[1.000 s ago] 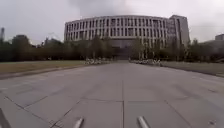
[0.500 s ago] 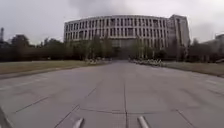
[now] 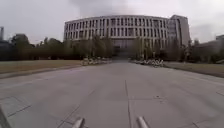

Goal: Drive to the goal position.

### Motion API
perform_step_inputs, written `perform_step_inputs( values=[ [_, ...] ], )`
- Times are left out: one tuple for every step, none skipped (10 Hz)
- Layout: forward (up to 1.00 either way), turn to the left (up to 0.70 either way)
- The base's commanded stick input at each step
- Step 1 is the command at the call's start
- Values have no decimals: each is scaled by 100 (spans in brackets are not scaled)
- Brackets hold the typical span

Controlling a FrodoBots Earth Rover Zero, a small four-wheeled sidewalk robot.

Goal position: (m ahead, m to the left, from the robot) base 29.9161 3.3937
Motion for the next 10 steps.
perform_step_inputs(
  values=[
    [70, 0],
    [70, 0],
    [70, 0],
    [70, -1],
    [70, -4],
    [70, -12],
    [70, -14],
    [70, -14],
    [70, -14],
    [70, -14]
  ],
)
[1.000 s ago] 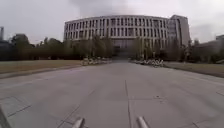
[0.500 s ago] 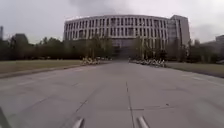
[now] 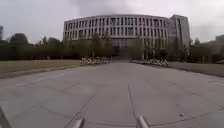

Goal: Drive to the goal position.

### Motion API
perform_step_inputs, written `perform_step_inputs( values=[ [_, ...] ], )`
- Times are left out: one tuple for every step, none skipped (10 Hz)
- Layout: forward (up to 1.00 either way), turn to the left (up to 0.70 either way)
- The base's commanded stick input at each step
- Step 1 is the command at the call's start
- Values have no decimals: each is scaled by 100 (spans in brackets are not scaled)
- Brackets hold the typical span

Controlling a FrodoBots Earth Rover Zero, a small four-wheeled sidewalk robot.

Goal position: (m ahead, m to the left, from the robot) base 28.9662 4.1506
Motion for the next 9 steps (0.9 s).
perform_step_inputs(
  values=[
    [70, -14],
    [70, -14],
    [70, -14],
    [70, -14],
    [70, -14],
    [70, -14],
    [70, -14],
    [70, -7],
    [70, 0]
  ],
)
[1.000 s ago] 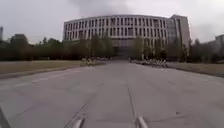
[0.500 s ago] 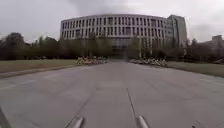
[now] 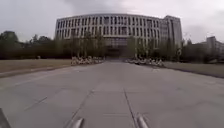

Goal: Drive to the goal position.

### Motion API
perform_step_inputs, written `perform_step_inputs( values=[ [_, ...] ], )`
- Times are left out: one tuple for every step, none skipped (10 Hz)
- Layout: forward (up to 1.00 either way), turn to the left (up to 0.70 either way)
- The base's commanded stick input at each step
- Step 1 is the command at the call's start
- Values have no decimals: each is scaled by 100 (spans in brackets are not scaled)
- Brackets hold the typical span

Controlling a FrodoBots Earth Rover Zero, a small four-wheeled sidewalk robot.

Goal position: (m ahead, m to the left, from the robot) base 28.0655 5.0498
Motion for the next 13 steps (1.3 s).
perform_step_inputs(
  values=[
    [70, 0],
    [70, 0],
    [70, 0],
    [70, 0],
    [70, 0],
    [70, 0],
    [70, 0],
    [70, 0],
    [70, 0],
    [70, 0],
    [70, 0],
    [70, 0],
    [70, 0]
  ],
)
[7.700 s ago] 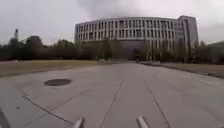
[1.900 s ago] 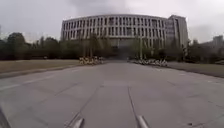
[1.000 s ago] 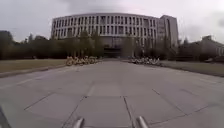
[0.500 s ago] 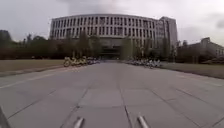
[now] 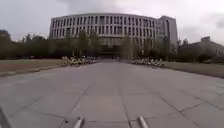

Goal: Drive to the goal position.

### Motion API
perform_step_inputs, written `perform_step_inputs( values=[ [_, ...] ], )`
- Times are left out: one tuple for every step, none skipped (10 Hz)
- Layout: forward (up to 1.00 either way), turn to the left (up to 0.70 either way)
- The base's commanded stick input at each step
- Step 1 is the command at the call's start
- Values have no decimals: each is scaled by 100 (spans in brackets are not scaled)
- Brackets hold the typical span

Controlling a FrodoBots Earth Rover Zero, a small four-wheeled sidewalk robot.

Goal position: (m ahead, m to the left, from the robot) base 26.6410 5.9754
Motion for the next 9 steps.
perform_step_inputs(
  values=[
    [70, 0],
    [70, 0],
    [70, 0],
    [70, 0],
    [70, 0],
    [70, 0],
    [70, 0],
    [70, 0],
    [70, 0]
  ],
)
